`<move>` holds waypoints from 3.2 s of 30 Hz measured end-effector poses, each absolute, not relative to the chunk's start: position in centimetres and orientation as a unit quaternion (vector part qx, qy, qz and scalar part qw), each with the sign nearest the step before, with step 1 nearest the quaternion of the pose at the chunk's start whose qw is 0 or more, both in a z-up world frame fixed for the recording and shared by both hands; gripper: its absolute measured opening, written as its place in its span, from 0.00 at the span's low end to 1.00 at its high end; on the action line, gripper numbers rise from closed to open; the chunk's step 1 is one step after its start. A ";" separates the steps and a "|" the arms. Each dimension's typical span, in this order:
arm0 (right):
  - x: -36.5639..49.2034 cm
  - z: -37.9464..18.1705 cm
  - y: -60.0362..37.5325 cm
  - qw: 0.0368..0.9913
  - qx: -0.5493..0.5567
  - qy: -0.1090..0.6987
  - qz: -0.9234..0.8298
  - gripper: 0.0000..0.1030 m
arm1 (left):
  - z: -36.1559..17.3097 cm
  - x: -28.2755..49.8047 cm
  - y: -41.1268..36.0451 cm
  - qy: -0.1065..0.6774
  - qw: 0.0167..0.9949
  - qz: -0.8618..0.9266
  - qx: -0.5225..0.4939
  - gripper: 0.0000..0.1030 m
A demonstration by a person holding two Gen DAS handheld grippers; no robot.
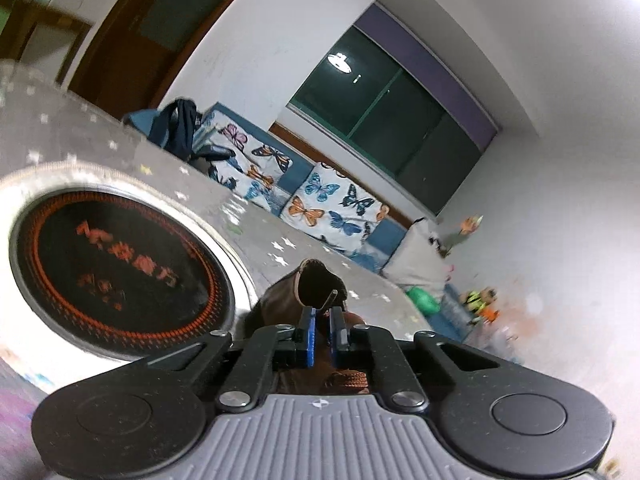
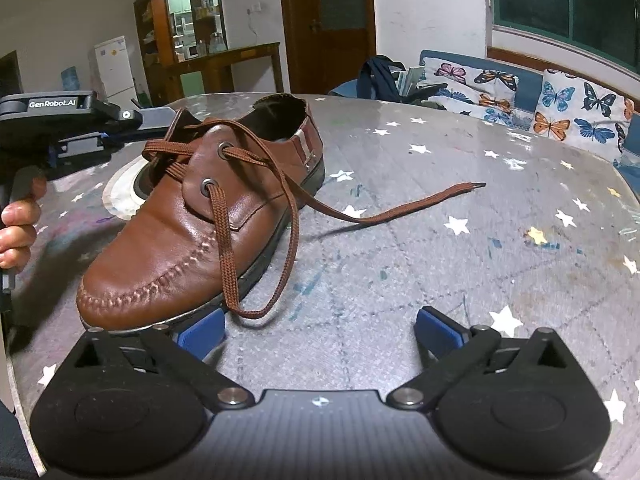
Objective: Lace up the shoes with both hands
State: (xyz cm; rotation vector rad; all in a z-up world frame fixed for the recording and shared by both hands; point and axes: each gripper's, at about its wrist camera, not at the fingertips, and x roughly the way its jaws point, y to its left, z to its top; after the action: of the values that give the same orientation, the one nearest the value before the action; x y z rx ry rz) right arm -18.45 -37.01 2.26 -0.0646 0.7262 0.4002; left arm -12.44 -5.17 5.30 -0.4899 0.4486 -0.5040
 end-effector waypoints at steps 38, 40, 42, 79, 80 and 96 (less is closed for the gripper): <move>-18.3 1.7 -36.4 0.915 -0.064 0.347 0.196 1.00 | 15.2 -17.0 -2.4 0.069 0.996 -0.050 -0.013 0.07; -18.3 1.7 -36.4 0.915 -0.064 0.347 0.196 1.00 | 15.6 -17.0 -2.5 0.060 0.997 -0.039 0.001 0.06; -18.3 1.7 -36.4 0.915 -0.064 0.347 0.196 1.00 | 15.9 -17.0 -2.5 0.051 0.998 -0.028 0.015 0.06; -18.4 1.8 -36.6 0.916 -0.067 0.345 0.196 1.00 | 6.9 -10.0 -3.6 0.241 0.969 0.015 0.055 0.97; -18.4 1.8 -36.6 0.916 -0.067 0.345 0.196 1.00 | 6.4 -10.5 -3.9 0.245 0.968 0.007 0.056 1.00; -17.1 1.9 -39.6 0.934 -0.065 0.338 0.095 1.00 | 0.6 -12.9 -6.9 0.323 0.941 -0.055 0.087 1.00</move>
State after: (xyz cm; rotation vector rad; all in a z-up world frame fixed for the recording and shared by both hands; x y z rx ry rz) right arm -17.10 -39.64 1.95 -0.1325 0.6913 0.1946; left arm -12.90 -6.86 0.60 0.1767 0.6598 -0.1131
